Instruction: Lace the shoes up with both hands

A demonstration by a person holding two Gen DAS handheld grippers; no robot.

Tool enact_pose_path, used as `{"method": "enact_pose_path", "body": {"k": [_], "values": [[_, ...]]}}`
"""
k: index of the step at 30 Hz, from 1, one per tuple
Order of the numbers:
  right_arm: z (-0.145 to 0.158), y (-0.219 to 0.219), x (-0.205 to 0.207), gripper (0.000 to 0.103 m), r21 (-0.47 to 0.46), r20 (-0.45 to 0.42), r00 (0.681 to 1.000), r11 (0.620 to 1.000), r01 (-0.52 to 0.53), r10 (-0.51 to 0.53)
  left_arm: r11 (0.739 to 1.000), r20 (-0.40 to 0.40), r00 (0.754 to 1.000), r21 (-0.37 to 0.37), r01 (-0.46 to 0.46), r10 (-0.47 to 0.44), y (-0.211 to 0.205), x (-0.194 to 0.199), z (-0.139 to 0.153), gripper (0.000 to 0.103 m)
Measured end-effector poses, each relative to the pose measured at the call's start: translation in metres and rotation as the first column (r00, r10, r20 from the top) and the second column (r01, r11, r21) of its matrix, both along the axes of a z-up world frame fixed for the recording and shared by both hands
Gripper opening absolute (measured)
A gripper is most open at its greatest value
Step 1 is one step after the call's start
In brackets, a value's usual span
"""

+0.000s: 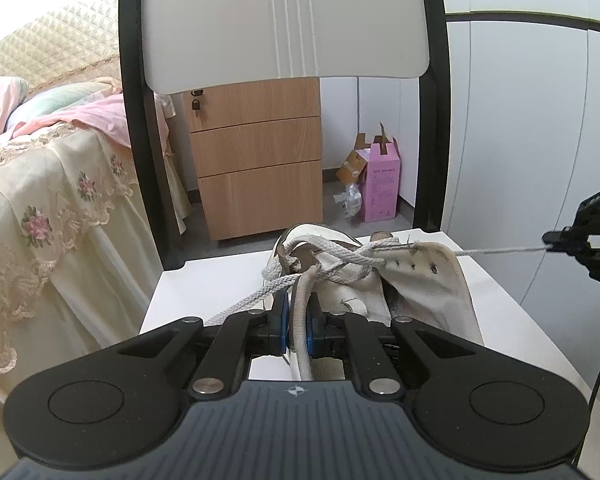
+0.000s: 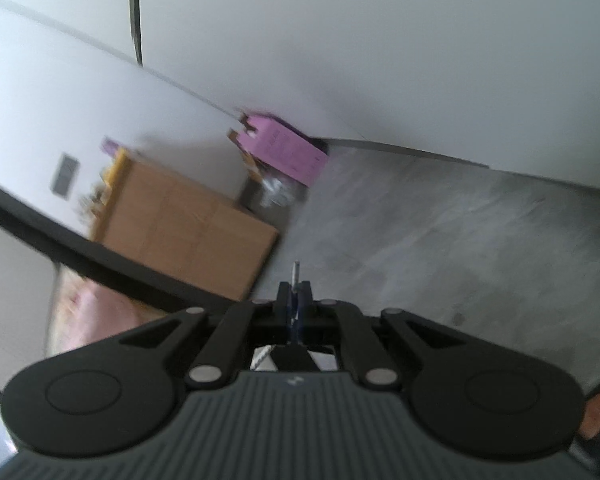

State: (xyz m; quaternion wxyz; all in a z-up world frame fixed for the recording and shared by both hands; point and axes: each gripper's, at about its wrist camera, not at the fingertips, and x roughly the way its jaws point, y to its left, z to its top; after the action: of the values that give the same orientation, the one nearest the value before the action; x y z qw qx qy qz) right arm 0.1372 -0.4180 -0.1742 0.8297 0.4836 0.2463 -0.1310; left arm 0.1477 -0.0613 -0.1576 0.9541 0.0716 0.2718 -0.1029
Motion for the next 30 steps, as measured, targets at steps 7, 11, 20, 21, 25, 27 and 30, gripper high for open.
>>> {"method": "enact_pose_path", "body": {"k": [7,11,20,21,25,27,30], "values": [[0.030,0.007,-0.007,0.044,-0.155,0.053,0.998,0.987,0.036,-0.028,0.999,-0.021,1.000,-0.031,-0.007,0.007,0.001,0.002,0.002,0.011],[0.034,0.013,-0.015,0.048,-0.126,0.140,0.990,0.991,0.035,-0.017,0.999,-0.029,0.999,-0.034,-0.018,0.017,-0.003,0.002,0.003,0.011],[0.005,0.110,0.017,0.048,0.287,0.145,0.906,0.859,-0.423,0.397,0.999,-0.015,1.000,-0.038,-0.023,0.022,-0.006,0.000,0.005,0.011],[-0.002,0.116,0.019,0.048,0.326,0.123,0.907,0.847,-0.420,0.403,0.999,-0.012,1.000,-0.037,-0.020,0.020,-0.006,-0.001,0.005,0.011],[-0.001,0.116,0.016,0.048,0.275,0.093,0.932,0.891,-0.362,0.351,0.999,-0.009,1.000,-0.042,-0.018,0.018,-0.007,-0.002,0.006,0.011],[0.017,0.116,0.016,0.048,0.151,0.112,0.923,0.912,-0.382,0.368,0.999,-0.014,1.000,-0.048,-0.022,0.021,-0.007,-0.001,0.006,0.011],[0.039,0.119,0.015,0.048,0.004,0.159,0.896,0.907,-0.421,0.415,0.998,-0.019,0.999,-0.052,-0.027,0.026,-0.009,0.000,0.007,0.011]]}}
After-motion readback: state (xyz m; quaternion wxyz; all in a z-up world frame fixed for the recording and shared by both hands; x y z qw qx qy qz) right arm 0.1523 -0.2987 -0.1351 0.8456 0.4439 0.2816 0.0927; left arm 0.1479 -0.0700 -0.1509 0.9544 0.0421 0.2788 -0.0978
